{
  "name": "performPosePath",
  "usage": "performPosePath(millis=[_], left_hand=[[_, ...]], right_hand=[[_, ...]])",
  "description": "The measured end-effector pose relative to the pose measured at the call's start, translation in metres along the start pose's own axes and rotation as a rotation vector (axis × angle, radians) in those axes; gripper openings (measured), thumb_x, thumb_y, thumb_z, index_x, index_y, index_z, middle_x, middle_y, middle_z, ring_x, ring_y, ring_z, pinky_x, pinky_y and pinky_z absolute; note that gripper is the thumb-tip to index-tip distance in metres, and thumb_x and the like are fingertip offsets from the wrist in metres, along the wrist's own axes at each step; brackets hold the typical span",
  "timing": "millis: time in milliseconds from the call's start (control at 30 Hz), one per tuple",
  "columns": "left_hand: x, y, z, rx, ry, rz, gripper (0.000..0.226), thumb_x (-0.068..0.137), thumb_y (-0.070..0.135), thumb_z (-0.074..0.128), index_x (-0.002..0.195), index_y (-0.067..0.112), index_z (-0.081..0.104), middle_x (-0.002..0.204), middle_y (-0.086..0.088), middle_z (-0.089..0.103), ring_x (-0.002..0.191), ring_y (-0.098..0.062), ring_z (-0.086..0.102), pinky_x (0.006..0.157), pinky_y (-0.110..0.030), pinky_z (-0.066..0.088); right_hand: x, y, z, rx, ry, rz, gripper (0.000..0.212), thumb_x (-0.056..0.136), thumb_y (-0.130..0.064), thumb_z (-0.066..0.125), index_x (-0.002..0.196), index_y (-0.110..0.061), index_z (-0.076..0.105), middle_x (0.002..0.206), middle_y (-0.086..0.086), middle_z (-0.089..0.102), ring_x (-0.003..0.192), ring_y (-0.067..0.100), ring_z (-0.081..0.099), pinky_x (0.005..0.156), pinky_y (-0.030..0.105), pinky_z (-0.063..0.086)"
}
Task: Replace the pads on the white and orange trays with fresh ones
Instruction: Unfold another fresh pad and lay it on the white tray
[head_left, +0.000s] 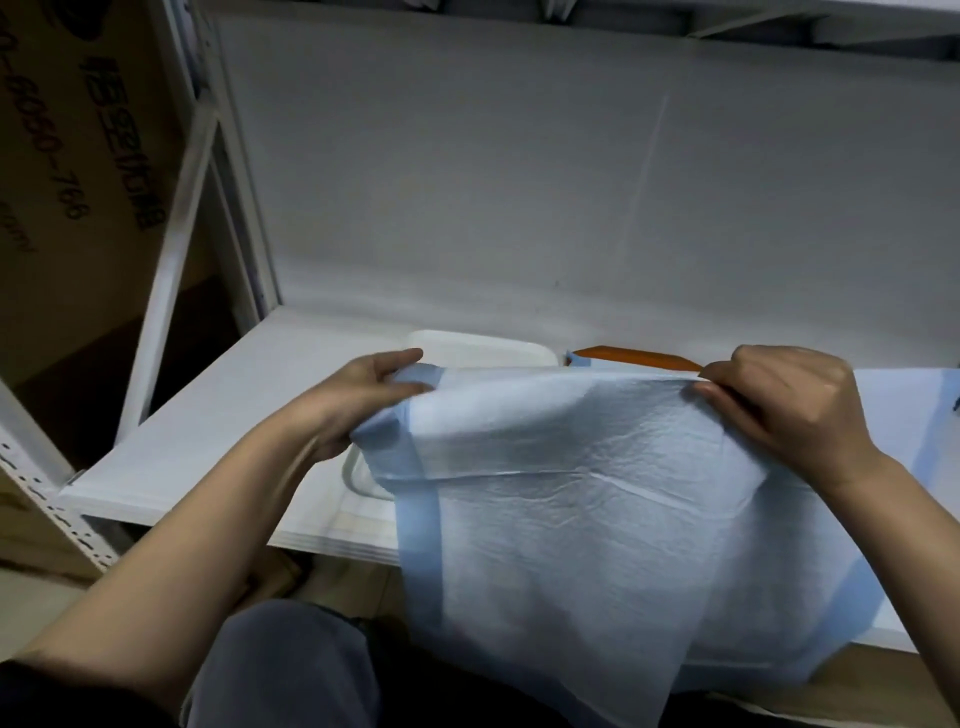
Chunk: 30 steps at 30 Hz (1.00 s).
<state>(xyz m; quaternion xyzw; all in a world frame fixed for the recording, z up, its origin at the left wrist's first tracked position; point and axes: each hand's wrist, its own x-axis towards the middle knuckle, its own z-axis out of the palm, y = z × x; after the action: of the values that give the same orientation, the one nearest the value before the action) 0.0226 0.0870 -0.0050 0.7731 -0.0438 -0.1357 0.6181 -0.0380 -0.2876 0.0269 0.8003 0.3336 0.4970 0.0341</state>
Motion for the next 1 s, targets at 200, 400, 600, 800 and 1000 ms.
performPosePath(millis=[200, 400, 600, 800, 1000], left_hand=[[-0.015, -0.031, 0.01, -0.052, -0.059, 0.002, 0.111, 0.056, 0.026, 0.08, 0.15, 0.016, 0.022, 0.144, 0.005, 0.044, 0.124, -0.009, 0.051, 0.09, -0.02, 0.045], [-0.017, -0.047, 0.011, -0.085, 0.13, -0.085, 0.066, 0.083, 0.015, 0.063, 0.142, 0.024, 0.035, 0.097, -0.011, 0.068, 0.081, -0.021, 0.063, 0.072, -0.031, 0.048], [-0.015, -0.039, 0.007, -0.051, 0.132, -0.019, 0.042, 0.077, 0.034, 0.053, 0.118, 0.028, 0.056, 0.093, -0.004, 0.07, 0.079, -0.021, 0.063, 0.07, -0.032, 0.045], [-0.009, -0.029, 0.0, 0.118, 0.146, 0.327, 0.065, 0.09, 0.014, 0.063, 0.132, 0.053, 0.033, 0.12, 0.003, 0.051, 0.104, -0.003, 0.055, 0.091, -0.017, 0.043], [-0.008, -0.01, -0.007, -0.058, 0.027, 0.393, 0.011, 0.056, 0.021, 0.066, 0.062, 0.027, 0.059, 0.092, 0.002, 0.068, 0.084, -0.008, 0.064, 0.07, -0.018, 0.049]], right_hand=[[-0.006, -0.001, -0.002, -0.015, -0.006, -0.004, 0.037, 0.096, -0.023, 0.055, 0.068, -0.003, 0.069, 0.055, 0.009, 0.054, 0.044, 0.027, 0.052, 0.047, 0.029, 0.041], [-0.01, -0.003, -0.006, -0.008, -0.003, 0.01, 0.04, 0.097, -0.023, 0.054, 0.067, -0.002, 0.069, 0.054, 0.009, 0.052, 0.043, 0.027, 0.049, 0.046, 0.028, 0.04], [-0.011, -0.003, -0.014, -0.01, 0.011, 0.023, 0.044, 0.098, -0.024, 0.051, 0.066, 0.0, 0.069, 0.053, 0.011, 0.05, 0.042, 0.029, 0.048, 0.048, 0.03, 0.037], [-0.006, -0.002, -0.02, -0.008, 0.014, 0.037, 0.047, 0.1, -0.025, 0.047, 0.068, 0.0, 0.07, 0.054, 0.011, 0.051, 0.043, 0.029, 0.048, 0.054, 0.029, 0.03], [-0.004, 0.003, -0.019, 0.023, 0.065, 0.162, 0.047, 0.1, -0.024, 0.046, 0.068, 0.004, 0.066, 0.054, 0.013, 0.053, 0.044, 0.029, 0.049, 0.053, 0.03, 0.031]])
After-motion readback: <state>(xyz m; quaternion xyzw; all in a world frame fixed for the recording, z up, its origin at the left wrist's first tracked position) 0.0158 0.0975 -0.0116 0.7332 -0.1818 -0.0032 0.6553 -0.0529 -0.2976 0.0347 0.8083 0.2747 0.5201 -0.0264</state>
